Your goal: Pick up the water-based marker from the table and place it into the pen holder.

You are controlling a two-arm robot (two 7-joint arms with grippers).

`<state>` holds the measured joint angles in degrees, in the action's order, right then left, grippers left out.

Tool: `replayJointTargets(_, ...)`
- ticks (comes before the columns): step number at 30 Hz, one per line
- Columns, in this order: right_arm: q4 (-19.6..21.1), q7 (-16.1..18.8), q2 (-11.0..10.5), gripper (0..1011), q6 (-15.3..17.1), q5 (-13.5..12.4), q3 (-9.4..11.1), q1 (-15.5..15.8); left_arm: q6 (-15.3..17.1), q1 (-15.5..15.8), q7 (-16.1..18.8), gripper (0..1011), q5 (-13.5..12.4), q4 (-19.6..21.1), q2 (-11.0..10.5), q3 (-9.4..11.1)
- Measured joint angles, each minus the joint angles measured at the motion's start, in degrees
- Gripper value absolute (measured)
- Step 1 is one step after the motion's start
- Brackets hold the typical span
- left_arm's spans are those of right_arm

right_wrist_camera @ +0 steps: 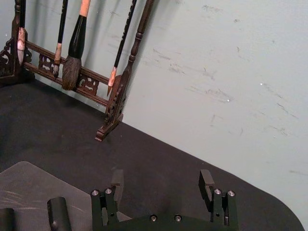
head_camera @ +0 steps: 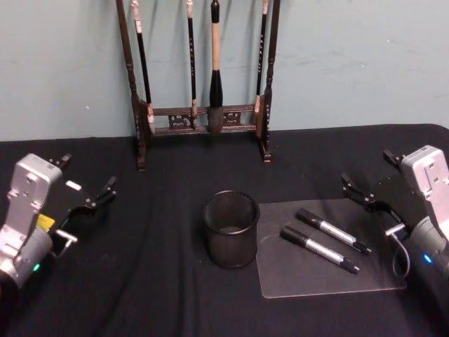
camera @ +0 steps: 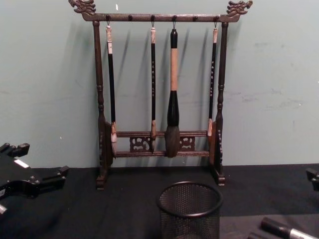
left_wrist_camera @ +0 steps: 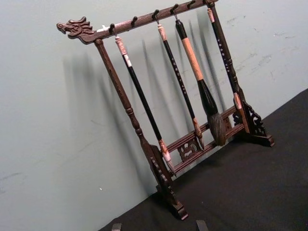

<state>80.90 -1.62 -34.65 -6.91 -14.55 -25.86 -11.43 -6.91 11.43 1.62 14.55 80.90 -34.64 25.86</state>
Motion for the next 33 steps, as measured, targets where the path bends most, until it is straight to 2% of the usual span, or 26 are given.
replayJointTargets(33,0.0,0.0,0.0,1002,0.0,0.0,0.0,0.0,0.0,0.0,0.0,1001,0.0,0.0,0.0,0.0)
